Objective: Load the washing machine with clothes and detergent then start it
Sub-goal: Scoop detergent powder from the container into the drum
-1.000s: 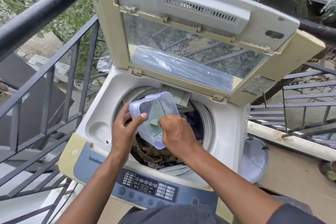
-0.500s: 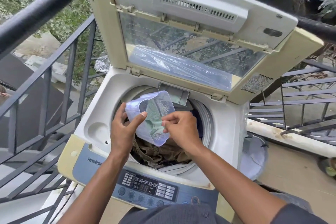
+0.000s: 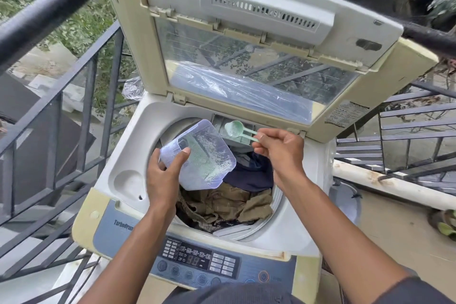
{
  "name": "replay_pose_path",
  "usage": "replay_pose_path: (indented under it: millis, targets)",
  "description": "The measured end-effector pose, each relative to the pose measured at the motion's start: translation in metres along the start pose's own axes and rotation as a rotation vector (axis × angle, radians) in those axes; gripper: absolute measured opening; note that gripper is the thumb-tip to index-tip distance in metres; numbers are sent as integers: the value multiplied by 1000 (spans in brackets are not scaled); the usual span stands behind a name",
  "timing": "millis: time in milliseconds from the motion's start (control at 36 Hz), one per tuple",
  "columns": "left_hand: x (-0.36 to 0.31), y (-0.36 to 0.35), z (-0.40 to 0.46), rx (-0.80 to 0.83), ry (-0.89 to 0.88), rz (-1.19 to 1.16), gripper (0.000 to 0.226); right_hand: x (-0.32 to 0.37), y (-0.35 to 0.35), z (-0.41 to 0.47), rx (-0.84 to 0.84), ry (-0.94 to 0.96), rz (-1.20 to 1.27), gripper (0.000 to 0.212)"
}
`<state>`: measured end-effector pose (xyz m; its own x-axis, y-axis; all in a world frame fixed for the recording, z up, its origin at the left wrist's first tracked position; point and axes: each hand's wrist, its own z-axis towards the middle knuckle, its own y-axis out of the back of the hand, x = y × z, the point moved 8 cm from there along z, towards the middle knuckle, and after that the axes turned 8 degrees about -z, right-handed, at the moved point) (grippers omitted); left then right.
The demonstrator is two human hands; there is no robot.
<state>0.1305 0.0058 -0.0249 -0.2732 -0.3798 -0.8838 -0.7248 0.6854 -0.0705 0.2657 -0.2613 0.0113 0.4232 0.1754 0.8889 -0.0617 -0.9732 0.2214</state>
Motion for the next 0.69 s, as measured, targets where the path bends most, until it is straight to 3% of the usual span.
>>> replay_pose_path:
  millis: [83, 333, 556, 611, 694]
  targets:
    - [-1, 1, 1, 7, -11, -16, 120, 3, 3, 11, -72, 48, -114, 7]
    - [5, 8, 6, -15, -12, 33, 124, 22, -12, 17, -120, 345, -489, 10]
    - [7, 9, 9, -17, -22, 14, 129, 32, -8, 1, -170, 591, -671, 15]
    - [9, 7, 9, 10, 0, -12, 109, 34, -9, -1, -185, 654, -709, 15]
    - [10, 0, 4, 38, 25, 20, 39, 34, -10, -3, -193, 714, -769, 15]
